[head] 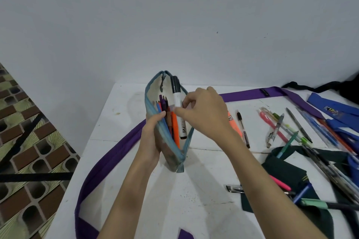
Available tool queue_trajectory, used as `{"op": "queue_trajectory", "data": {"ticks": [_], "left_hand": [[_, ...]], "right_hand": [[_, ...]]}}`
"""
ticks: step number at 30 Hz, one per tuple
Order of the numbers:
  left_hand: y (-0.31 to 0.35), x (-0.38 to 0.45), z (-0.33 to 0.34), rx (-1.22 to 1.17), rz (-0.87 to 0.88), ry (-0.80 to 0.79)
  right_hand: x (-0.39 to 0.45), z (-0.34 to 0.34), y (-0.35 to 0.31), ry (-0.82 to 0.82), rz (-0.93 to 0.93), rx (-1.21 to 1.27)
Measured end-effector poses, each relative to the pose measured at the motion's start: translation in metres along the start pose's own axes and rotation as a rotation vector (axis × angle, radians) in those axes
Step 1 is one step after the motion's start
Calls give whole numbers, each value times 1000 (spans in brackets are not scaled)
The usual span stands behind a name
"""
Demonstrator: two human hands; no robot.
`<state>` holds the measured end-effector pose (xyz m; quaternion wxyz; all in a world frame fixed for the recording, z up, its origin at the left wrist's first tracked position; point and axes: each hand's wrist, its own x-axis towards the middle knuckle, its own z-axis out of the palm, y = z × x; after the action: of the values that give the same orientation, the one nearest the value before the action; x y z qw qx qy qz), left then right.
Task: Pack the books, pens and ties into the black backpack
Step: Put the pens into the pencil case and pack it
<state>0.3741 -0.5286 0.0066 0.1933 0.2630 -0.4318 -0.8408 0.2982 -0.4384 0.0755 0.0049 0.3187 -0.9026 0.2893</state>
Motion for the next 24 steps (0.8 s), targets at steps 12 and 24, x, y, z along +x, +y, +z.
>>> {"op": "queue_trajectory", "data": {"ticks": [12,24], "left_hand": [[5,3,-6,40,-78,55],[3,6,-11,46,-107,32]], "right_hand": [[38,13,42,274,234,429],[63,76,115,-78,-1,-268]]}}
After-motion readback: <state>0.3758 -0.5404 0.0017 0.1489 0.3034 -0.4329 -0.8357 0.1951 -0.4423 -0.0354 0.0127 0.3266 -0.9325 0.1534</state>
